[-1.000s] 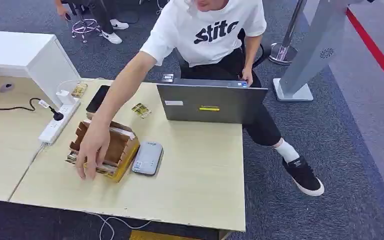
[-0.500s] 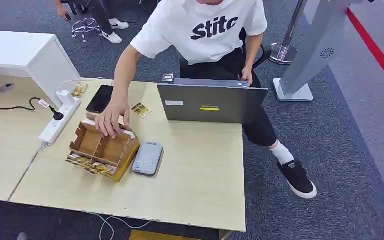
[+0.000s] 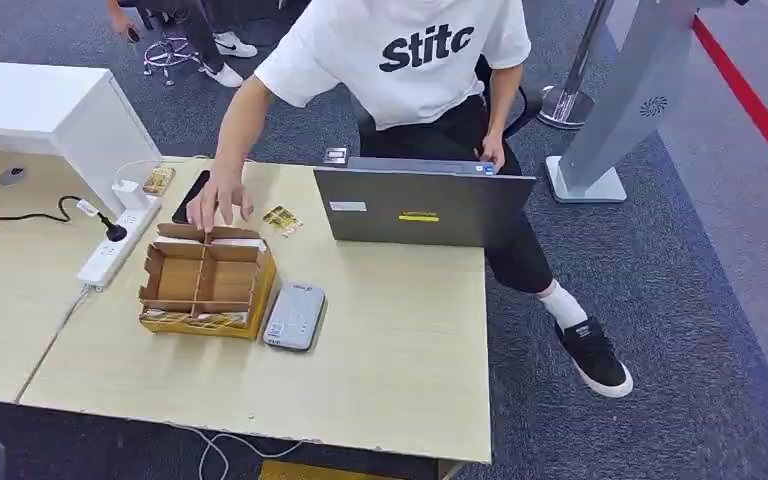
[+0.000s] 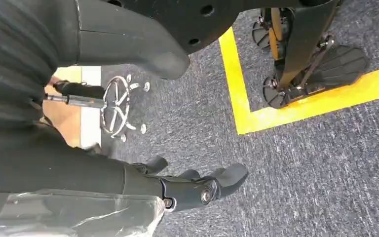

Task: Pass the card to the sensor for recognition and then transmit it.

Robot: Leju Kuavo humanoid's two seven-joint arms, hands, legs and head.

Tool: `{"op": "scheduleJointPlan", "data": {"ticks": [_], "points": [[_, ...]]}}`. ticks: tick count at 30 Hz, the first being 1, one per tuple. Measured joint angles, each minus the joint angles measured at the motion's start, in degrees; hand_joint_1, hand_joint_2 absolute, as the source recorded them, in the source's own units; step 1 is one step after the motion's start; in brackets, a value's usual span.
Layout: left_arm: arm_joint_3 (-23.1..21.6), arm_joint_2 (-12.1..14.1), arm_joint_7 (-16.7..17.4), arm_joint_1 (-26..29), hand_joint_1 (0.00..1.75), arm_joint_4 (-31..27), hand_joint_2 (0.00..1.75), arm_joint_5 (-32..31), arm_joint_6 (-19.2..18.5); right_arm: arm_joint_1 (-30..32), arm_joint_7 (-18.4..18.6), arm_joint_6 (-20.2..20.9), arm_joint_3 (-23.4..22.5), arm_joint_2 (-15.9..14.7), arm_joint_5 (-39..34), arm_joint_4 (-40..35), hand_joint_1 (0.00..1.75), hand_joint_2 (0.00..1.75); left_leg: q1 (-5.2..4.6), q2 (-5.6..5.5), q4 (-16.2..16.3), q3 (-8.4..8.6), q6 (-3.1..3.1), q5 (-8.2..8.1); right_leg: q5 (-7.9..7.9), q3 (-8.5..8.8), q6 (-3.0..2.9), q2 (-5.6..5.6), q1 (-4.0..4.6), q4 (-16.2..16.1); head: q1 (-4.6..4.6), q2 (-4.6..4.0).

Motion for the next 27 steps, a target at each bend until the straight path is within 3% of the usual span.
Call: {"op": "scheduleJointPlan", "data": {"ticks": [7, 18, 27], "points": [[-7.5, 2.2, 0.0, -0.5, 0.00, -5.8, 1.75, -11.4, 1.2, -0.3, 0.3, 0.5, 0.6, 0.0, 0.6, 0.2, 0.00, 1.75, 0.01, 0.01, 0.0, 0.03, -0.01, 0.01, 0.02, 0.00, -0.02, 0.00, 0.00, 0.0, 0.00, 0.00], [-17.7, 10.4, 6.0, -5.3, 0.00, -6.1, 1.75, -30.1, 3.0, -0.6, 0.9, 1.9, 1.3, 0.0, 1.0, 0.2, 0.00, 1.75, 0.00, 0.02, 0.0, 0.03, -0.01, 0.02, 0.02, 0.00, -0.03, 0.03, 0.00, 0.0, 0.00, 0.00], [-26.3, 17.1, 11.5, -10.8, 0.00, -3.1, 1.75, -44.3, 3.4, -0.7, 0.6, 3.9, 0.3, 0.0, -1.3, 0.2, 0.00, 1.75, 0.00, 0.08, 0.0, 0.04, -0.01, 0.02, 0.04, -0.04, -0.02, 0.11, 0.00, 0.0, 0.00, 0.00]]}}
